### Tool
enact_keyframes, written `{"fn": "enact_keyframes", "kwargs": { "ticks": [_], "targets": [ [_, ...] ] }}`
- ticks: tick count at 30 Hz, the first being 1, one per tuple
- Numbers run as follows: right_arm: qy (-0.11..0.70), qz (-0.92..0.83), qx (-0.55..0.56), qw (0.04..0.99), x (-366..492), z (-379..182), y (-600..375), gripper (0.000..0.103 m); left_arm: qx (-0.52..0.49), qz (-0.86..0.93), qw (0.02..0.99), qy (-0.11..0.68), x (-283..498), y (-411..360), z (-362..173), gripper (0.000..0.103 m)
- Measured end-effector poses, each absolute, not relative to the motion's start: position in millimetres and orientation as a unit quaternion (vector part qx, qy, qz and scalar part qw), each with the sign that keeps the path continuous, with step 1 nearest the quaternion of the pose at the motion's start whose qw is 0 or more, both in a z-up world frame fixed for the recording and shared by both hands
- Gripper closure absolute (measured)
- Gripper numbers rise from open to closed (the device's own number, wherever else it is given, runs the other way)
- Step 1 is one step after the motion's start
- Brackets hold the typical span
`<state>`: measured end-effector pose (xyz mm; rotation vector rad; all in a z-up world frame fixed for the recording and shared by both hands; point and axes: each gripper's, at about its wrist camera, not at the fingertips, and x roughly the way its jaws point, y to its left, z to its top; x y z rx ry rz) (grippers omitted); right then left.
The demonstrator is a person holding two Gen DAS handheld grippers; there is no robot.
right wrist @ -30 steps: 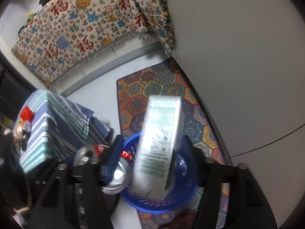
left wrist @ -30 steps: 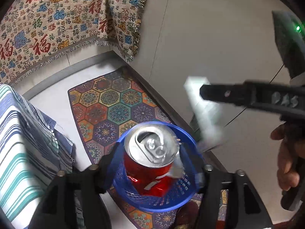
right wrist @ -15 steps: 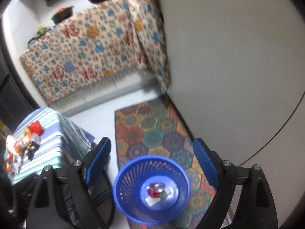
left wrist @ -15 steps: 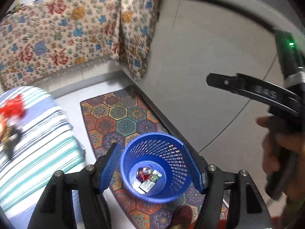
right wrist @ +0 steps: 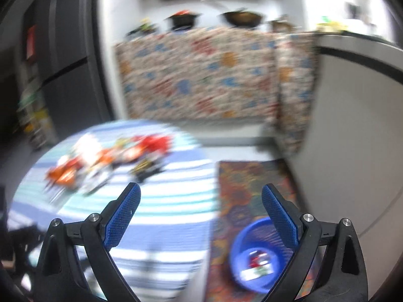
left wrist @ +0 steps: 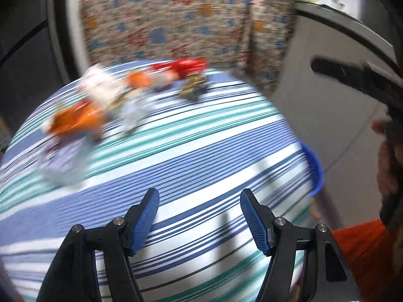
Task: Collect trash
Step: 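Move both open tools back over the table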
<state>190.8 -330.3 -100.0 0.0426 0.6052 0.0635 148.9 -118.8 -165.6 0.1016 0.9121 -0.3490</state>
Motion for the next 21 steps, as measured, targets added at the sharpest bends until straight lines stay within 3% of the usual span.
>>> {"fn": "enact_keyframes", "kwargs": {
  "ticks": [9, 21],
  "targets": [
    [0.391, 0.112, -0.036, 0.913, 201, -178, -223, 0.006, 0.005, -0.069, 0.893, 0.445, 145, -17, -184, 0.035],
    [0.434, 0.128, -0.048, 0.891, 226, -205, -217, 0.006, -0.002, 0.0, 0.898, 0.439, 155, -14, -194, 0.031]
  ]
}}
